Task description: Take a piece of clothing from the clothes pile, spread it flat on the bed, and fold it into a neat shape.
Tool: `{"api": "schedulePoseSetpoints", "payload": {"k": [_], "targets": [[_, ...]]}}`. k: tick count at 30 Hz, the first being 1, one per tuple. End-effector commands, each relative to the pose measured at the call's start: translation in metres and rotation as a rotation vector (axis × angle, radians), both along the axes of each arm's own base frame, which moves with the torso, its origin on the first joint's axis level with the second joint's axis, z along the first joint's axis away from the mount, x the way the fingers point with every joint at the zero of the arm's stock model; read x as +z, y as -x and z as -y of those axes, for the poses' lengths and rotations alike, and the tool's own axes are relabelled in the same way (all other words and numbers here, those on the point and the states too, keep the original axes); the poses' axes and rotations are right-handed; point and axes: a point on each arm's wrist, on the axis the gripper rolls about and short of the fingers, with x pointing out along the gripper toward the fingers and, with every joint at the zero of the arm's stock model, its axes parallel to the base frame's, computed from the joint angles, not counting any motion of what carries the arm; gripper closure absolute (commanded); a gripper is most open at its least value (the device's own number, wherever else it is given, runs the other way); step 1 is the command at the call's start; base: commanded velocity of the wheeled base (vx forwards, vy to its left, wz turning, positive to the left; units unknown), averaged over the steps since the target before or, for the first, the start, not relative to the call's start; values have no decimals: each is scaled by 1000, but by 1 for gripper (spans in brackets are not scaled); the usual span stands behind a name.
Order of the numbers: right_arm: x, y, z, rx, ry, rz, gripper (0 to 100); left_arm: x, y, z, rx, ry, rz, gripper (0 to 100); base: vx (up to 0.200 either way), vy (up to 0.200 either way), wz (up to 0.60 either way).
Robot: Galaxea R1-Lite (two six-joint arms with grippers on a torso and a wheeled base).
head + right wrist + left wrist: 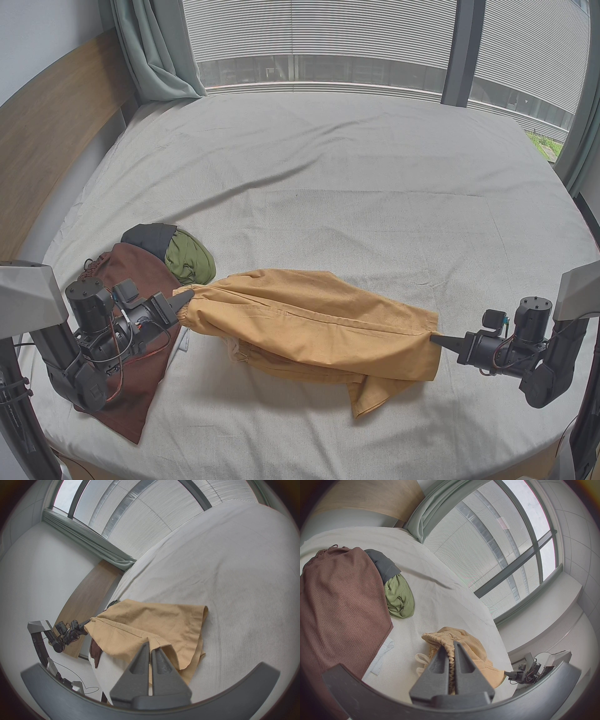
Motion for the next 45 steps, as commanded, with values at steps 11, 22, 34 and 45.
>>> {"api": "schedulePoseSetpoints", "payload": {"k": [11, 22, 34, 45], "targets": [[-9, 4, -7, 39, 0, -41, 0, -1, 0, 0, 1, 0, -3, 100, 0, 0, 0], [-5, -4, -10, 41, -11, -6, 0, -1, 0, 0, 0, -1, -2, 100, 0, 0, 0], [-5, -8, -25, 89, -19, 6, 0, -1, 0, 0, 0, -1, -2, 100, 0, 0, 0], [-2, -17, -36, 95, -68, 0, 0, -2, 0, 0, 0, -2, -5, 100, 0, 0, 0]]}}
